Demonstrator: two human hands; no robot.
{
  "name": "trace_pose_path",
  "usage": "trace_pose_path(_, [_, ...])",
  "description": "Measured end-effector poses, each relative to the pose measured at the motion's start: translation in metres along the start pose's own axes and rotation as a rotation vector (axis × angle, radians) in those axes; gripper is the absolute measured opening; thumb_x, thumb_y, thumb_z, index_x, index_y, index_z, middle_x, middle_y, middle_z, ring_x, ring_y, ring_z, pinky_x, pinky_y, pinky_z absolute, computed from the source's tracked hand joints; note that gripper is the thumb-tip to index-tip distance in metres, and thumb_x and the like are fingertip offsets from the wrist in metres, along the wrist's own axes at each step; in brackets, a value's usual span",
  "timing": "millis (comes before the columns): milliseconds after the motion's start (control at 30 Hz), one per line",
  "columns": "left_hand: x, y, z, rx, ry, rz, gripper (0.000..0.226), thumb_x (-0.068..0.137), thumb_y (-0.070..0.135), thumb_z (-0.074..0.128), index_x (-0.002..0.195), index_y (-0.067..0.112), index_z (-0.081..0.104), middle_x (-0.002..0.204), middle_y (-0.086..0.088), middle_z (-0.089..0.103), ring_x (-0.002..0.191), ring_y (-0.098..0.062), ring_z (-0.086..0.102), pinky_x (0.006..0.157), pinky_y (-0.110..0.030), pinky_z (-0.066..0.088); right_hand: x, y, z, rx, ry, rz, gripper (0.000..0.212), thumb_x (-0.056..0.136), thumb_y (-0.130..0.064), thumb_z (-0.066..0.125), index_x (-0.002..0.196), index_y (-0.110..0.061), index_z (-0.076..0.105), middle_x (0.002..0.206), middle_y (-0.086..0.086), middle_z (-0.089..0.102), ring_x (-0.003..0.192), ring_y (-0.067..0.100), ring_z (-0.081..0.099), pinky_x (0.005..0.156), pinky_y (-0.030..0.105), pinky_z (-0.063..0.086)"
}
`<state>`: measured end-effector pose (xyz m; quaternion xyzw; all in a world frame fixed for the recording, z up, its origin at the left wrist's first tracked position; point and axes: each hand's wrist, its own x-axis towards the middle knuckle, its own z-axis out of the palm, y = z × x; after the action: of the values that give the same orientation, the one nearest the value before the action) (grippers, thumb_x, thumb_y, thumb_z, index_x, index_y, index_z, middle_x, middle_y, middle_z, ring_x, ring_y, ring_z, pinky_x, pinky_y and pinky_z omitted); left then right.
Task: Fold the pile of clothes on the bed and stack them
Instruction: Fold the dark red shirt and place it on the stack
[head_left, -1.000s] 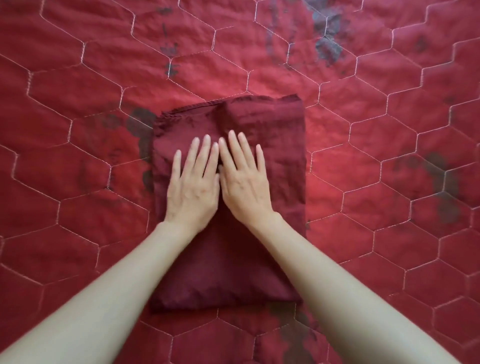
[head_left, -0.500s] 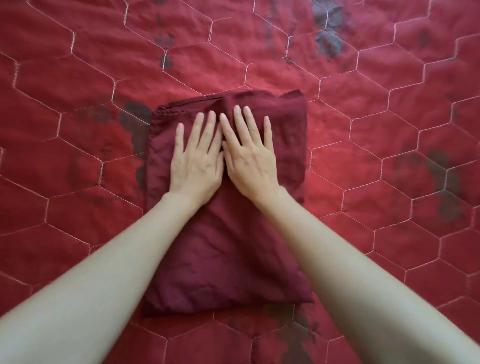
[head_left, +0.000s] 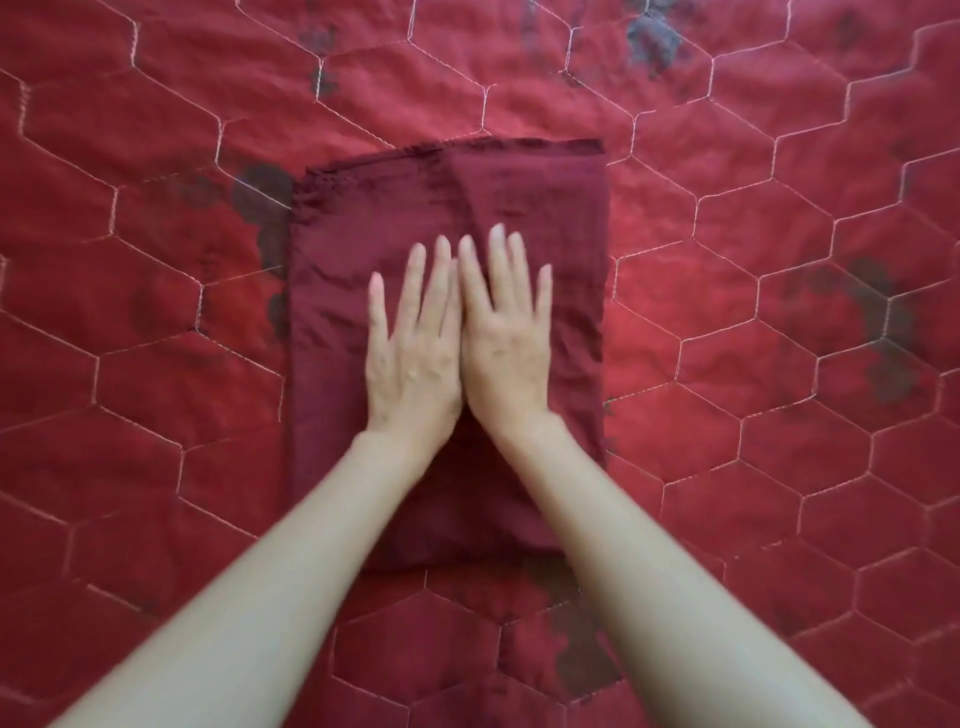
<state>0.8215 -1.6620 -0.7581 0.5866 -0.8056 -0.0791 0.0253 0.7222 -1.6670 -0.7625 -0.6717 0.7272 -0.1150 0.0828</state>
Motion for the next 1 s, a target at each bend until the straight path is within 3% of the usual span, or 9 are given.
trace_pose_path(133, [-0.067, -0.037, 0.015, 0.018, -0.193, -0.069, 0.060, 0.097, 0.039, 0.027, 0.153, 0.019, 0.024, 0.161, -0.009, 0.015, 0.148, -0.027, 0.013, 0.117, -0.054, 0.009, -0.055, 0.040, 0.003, -0.122, -0.178, -0.029, 0.051, 0.100, -0.036, 0.036, 0.150, -0.025, 0.032, 0.158, 0.007, 0.023, 0.147, 0.024, 0.018, 0.119, 0.048, 0.013])
trace_pose_path(267, [-0.100, -0.095, 0.003, 0.046, -0.159, -0.243, 0.059, 0.098, 0.037, 0.025, 0.153, 0.014, 0.023, 0.160, -0.013, 0.014, 0.148, -0.031, 0.010, 0.116, -0.057, 0.007, -0.077, 0.103, -0.027, -0.236, -0.166, 0.362, 0.052, 0.102, -0.033, 0.028, 0.152, -0.017, 0.025, 0.160, 0.012, 0.016, 0.149, 0.028, 0.010, 0.119, 0.051, 0.009])
trace_pose_path(333, [-0.109, -0.098, -0.007, 0.052, -0.096, -0.273, 0.059, 0.099, 0.035, 0.024, 0.152, 0.010, 0.020, 0.160, -0.014, 0.013, 0.148, -0.031, 0.007, 0.116, -0.057, 0.004, -0.083, 0.105, -0.041, -0.222, -0.082, 0.448, 0.052, 0.102, -0.030, 0.027, 0.151, -0.011, 0.028, 0.159, 0.014, 0.018, 0.148, 0.031, 0.011, 0.119, 0.052, 0.010])
trace_pose_path(467, [-0.120, -0.036, -0.011, 0.031, 0.002, 0.020, 0.058, 0.098, 0.032, 0.029, 0.152, 0.011, 0.024, 0.160, -0.012, 0.018, 0.148, -0.029, 0.013, 0.117, -0.053, 0.006, -0.101, 0.037, -0.036, -0.077, 0.051, 0.212, 0.050, 0.099, -0.027, 0.036, 0.146, -0.011, 0.040, 0.155, 0.015, 0.031, 0.146, 0.031, 0.022, 0.118, 0.050, 0.014])
trace_pose_path(533, [-0.132, -0.005, -0.002, 0.010, -0.042, 0.113, 0.057, 0.096, 0.027, 0.036, 0.150, 0.009, 0.030, 0.159, -0.011, 0.022, 0.147, -0.028, 0.017, 0.117, -0.053, 0.010, -0.125, -0.006, -0.018, -0.006, -0.026, 0.042, 0.050, 0.097, -0.025, 0.040, 0.145, -0.013, 0.042, 0.154, 0.014, 0.032, 0.145, 0.029, 0.024, 0.118, 0.050, 0.016])
trace_pose_path(633, [-0.153, -0.009, 0.013, 0.027, -0.142, 0.052, 0.057, 0.096, 0.029, 0.037, 0.150, 0.010, 0.031, 0.158, -0.011, 0.024, 0.146, -0.029, 0.022, 0.116, -0.053, 0.016, -0.164, -0.008, 0.003, -0.044, -0.168, -0.088, 0.050, 0.098, -0.027, 0.041, 0.147, -0.020, 0.039, 0.156, 0.010, 0.030, 0.145, 0.025, 0.025, 0.118, 0.049, 0.021])
trace_pose_path(767, [-0.188, -0.073, 0.020, 0.054, -0.215, 0.061, 0.060, 0.096, 0.039, 0.029, 0.151, 0.015, 0.029, 0.159, -0.008, 0.021, 0.146, -0.028, 0.021, 0.115, -0.053, 0.016, -0.202, 0.059, -0.006, -0.190, -0.189, 0.034, 0.050, 0.100, -0.034, 0.036, 0.149, -0.021, 0.036, 0.157, 0.007, 0.028, 0.145, 0.024, 0.025, 0.116, 0.050, 0.024])
trace_pose_path(900, [-0.224, -0.120, 0.006, 0.055, -0.216, -0.172, 0.063, 0.097, 0.038, 0.022, 0.153, 0.009, 0.019, 0.161, -0.009, 0.011, 0.148, -0.027, 0.010, 0.116, -0.054, 0.010, -0.222, 0.104, -0.034, -0.200, -0.205, 0.270, 0.055, 0.101, -0.034, 0.027, 0.150, -0.011, 0.030, 0.158, 0.015, 0.022, 0.147, 0.030, 0.020, 0.115, 0.056, 0.021])
trace_pose_path(1000, [-0.229, -0.107, -0.003, 0.046, -0.131, -0.079, 0.065, 0.097, 0.040, 0.027, 0.153, 0.008, 0.015, 0.162, -0.011, 0.007, 0.149, -0.026, 0.007, 0.118, -0.052, 0.006, -0.221, 0.094, -0.044, -0.151, -0.106, 0.228, 0.056, 0.100, -0.034, 0.033, 0.149, -0.007, 0.031, 0.157, 0.017, 0.024, 0.146, 0.031, 0.020, 0.117, 0.054, 0.018])
